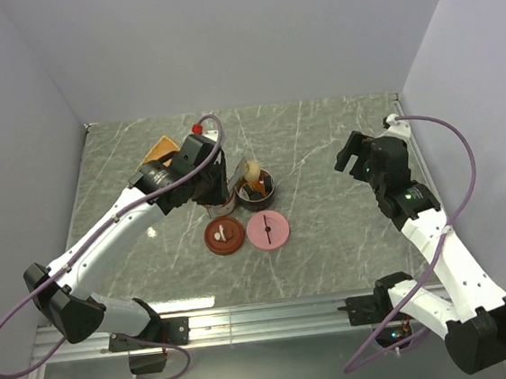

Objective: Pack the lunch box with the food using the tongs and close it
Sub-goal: Place the food into the lunch box

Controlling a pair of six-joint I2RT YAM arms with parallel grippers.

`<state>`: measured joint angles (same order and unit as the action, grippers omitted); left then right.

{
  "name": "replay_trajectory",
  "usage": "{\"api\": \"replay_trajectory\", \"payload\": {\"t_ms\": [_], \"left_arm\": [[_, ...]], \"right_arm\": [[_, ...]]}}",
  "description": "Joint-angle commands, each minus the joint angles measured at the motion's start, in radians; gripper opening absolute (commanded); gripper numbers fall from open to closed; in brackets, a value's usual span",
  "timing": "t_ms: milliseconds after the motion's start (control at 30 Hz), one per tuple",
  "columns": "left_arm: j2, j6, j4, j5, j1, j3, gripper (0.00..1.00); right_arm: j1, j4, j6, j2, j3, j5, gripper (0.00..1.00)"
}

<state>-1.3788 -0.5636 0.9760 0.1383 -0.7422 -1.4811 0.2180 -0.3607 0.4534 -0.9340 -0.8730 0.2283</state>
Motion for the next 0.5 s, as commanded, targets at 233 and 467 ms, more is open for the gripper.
{"api": "replay_trajectory", "payload": {"t_ms": [233,467], "left_arm": [[-0.048,-0.038,-0.023,-0.002,-0.040,0.036,0.28],[-0.086,-0.042,-0.007,0.072,-0.069,0.003,0.29]], "right_arm": [[0.001,-0.004,0.008,0.053,0.020,0.031,0.93],[0.000,-0.009,0.002,0.067,0.025,0.034,0.93]]}}
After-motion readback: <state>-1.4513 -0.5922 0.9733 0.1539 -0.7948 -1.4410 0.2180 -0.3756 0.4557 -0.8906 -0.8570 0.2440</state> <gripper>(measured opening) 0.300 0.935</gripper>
